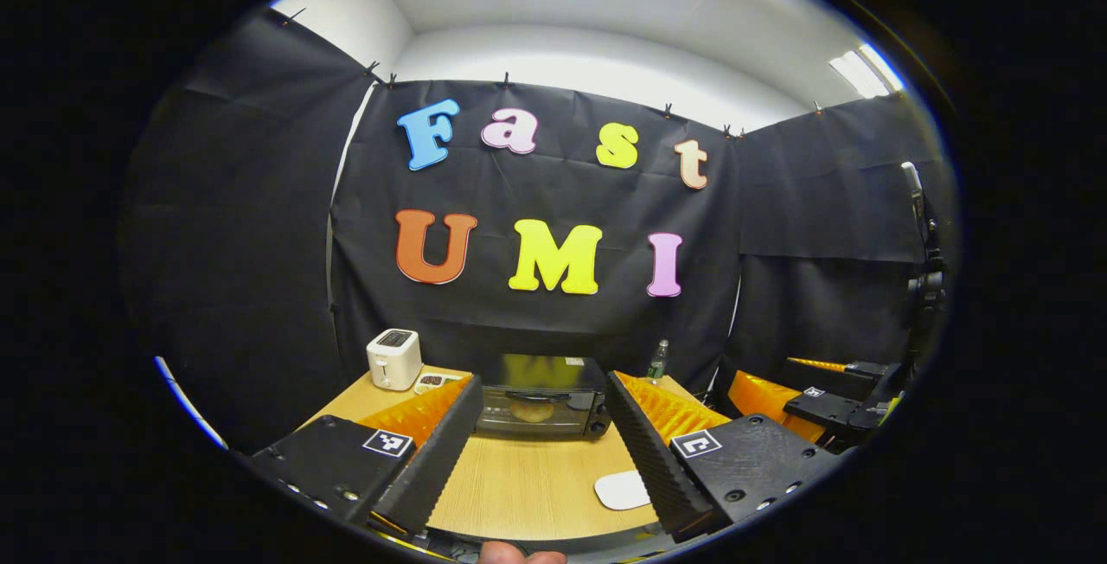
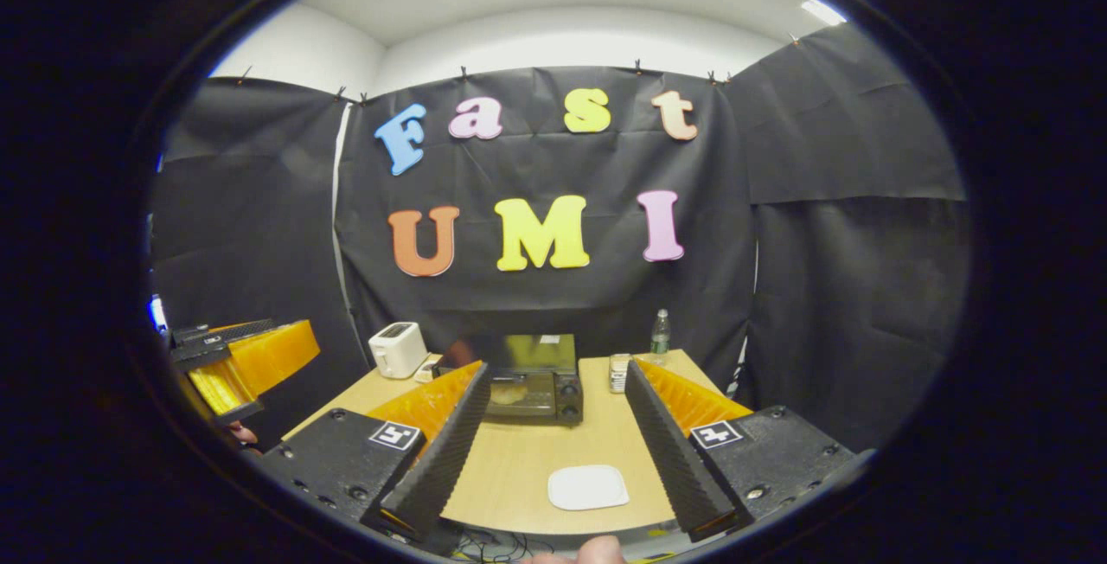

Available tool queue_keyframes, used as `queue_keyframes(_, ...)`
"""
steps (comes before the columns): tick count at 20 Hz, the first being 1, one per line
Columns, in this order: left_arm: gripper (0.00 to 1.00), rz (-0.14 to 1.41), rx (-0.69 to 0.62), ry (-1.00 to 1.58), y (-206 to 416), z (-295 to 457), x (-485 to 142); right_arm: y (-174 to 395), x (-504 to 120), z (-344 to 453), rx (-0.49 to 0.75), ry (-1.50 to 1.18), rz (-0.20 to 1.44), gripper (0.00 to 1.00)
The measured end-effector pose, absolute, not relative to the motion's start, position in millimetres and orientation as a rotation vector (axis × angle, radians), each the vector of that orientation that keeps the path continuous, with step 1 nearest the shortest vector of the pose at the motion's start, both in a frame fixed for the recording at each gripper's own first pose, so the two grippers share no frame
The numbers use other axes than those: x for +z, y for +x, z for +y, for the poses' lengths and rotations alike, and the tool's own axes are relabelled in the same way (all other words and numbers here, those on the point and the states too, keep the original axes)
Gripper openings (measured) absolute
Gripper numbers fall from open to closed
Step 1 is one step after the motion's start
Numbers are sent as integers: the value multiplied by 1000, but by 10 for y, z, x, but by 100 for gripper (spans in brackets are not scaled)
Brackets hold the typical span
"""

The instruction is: Open the electric oven with the left hand, put the food in, and close the electric oven.

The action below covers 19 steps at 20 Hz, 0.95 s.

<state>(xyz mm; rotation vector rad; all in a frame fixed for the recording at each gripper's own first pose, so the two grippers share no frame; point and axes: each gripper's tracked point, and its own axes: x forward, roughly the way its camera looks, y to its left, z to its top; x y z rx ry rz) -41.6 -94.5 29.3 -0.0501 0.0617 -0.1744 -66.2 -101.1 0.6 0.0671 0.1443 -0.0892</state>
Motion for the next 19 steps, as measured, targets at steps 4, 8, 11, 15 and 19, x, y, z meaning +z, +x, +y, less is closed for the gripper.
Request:
queue_keyframes(4,93,64,-181,-34,-705,-1098,288,-866,-43,-1121,-105,85,148,97)
queue_keyframes(8,93,70,-183,-26,-797,-1139,238,-1021,40,-1120,-124,87,122,97)
queue_keyframes(11,93,72,-171,-15,-756,-1058,245,-1000,55,-1104,-129,82,120,97)
queue_keyframes(15,93,47,-146,-16,-694,-946,321,-974,78,-1070,-140,90,112,97)
queue_keyframes(19,93,40,-130,-16,-637,-855,344,-901,53,-946,-122,90,120,97)
